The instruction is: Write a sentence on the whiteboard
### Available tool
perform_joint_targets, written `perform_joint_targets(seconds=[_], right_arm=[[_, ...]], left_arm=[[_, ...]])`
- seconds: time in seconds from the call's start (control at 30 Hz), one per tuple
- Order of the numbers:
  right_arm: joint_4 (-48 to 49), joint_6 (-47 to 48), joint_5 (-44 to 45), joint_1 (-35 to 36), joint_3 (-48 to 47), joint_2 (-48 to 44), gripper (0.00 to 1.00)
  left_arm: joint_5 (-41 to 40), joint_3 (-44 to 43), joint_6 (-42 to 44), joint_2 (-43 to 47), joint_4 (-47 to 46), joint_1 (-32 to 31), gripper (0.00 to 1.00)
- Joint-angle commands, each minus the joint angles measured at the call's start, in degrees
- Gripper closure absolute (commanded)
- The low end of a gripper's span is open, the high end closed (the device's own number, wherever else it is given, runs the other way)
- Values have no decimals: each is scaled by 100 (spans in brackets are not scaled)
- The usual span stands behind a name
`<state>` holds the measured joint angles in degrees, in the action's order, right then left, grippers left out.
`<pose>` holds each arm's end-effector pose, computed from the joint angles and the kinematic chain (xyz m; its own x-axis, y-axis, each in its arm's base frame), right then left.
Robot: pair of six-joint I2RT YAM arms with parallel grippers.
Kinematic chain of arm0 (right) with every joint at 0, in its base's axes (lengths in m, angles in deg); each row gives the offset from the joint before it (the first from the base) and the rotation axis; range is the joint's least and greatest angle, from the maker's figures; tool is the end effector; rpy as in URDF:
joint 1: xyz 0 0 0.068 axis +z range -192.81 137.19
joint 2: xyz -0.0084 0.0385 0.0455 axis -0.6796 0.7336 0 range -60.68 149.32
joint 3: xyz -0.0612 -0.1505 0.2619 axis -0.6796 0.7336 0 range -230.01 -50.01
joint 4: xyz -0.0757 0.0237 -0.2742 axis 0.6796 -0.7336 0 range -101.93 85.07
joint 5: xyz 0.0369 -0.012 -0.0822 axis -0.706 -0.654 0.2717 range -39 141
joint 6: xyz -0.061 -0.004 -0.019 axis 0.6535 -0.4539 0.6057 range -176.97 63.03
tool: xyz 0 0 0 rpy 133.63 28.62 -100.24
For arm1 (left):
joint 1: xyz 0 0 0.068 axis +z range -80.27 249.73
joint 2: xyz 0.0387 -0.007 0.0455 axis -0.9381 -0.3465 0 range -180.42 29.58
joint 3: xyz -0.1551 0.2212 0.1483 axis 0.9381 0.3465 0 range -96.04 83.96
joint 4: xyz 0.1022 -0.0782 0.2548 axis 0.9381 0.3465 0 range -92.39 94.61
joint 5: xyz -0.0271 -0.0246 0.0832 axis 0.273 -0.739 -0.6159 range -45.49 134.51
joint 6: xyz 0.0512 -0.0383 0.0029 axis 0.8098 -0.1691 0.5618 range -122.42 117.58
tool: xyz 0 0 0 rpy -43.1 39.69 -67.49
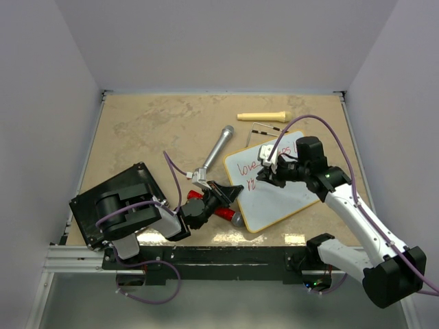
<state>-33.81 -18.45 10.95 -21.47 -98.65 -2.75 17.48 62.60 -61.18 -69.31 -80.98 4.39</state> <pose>0.1979 0.1117 0.3144 0.0166 -0.5054 -0.8627 -0.9451 0.2737 -0.1785 0.1462 -0.2646 0.1613 -0.5261 -0.6795 -0.5113 0.3281 0.3925 -0.8592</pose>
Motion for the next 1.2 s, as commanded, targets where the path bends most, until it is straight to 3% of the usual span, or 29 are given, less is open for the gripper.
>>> perform_joint_targets(seconds=[0.0,1.17], right_arm=[[190,-99,-143,-60,-190,-133,100],[120,-47,-20,-130,-163,-63,100]], left_arm=[[-92,106,717,28,-342,-14,100],[-101,141,717,19,-412,-14,100]])
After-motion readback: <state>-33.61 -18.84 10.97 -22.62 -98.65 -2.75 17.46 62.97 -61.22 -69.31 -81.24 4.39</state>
